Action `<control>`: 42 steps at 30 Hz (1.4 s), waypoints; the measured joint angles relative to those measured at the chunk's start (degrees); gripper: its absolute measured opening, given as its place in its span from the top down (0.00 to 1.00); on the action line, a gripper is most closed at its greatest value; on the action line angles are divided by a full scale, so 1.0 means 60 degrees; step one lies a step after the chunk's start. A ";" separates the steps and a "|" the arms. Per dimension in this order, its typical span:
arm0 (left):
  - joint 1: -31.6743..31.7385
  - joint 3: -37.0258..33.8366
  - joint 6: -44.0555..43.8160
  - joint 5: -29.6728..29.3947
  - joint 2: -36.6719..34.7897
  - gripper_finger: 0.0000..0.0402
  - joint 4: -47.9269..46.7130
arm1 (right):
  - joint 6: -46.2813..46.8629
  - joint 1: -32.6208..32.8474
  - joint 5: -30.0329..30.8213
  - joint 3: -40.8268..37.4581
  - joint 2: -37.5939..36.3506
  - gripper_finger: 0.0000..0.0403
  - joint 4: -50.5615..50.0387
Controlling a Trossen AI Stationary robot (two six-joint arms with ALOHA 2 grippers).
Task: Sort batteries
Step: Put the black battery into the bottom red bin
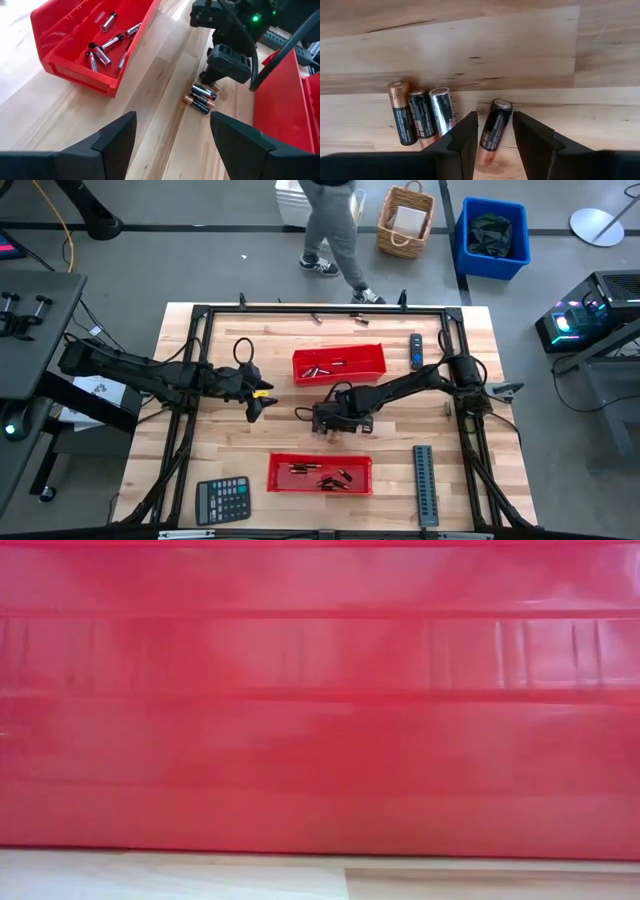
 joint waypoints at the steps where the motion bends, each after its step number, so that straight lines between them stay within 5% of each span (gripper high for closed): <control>1: 0.0000 0.0000 0.0000 0.0000 0.0000 0.38 -0.0019 | -0.0062 0.0003 -0.0006 0.0007 0.0060 0.69 -0.0135; 5: 0.0000 0.0000 0.0000 0.0000 0.0000 0.38 -0.0085 | -0.0745 0.0111 0.0079 0.0020 0.0144 0.74 -0.0609; 8: 0.0000 0.0000 0.0000 0.0000 0.0000 0.38 -0.0093 | -0.1119 0.0207 0.0219 0.0022 0.0064 0.91 -0.0794; 18: 0.0007 0.0000 0.0021 0.0000 0.0000 0.38 -0.0176 | -0.1621 0.0966 0.2081 -0.0066 -0.2100 0.92 -0.2260; 24: 0.0007 0.0000 0.0262 -0.0004 0.0000 0.38 -0.0183 | -0.3595 0.1996 0.2836 -0.0055 -0.3365 0.92 0.0254; 32: 0.0015 0.0000 0.0211 -0.0004 0.0000 0.38 -0.0227 | -0.6274 0.2958 0.2108 -0.0052 -0.3135 0.92 0.4915; 38: 0.0015 0.0000 -0.0205 -0.0004 0.0000 0.38 -0.0258 | -0.6503 0.3009 0.1403 -0.0058 -0.2753 0.92 0.4936; 42: 0.0015 0.0000 -0.0205 -0.0002 0.0000 0.38 -0.0256 | -0.5996 0.3009 0.1626 -0.0058 -0.2444 0.92 0.3367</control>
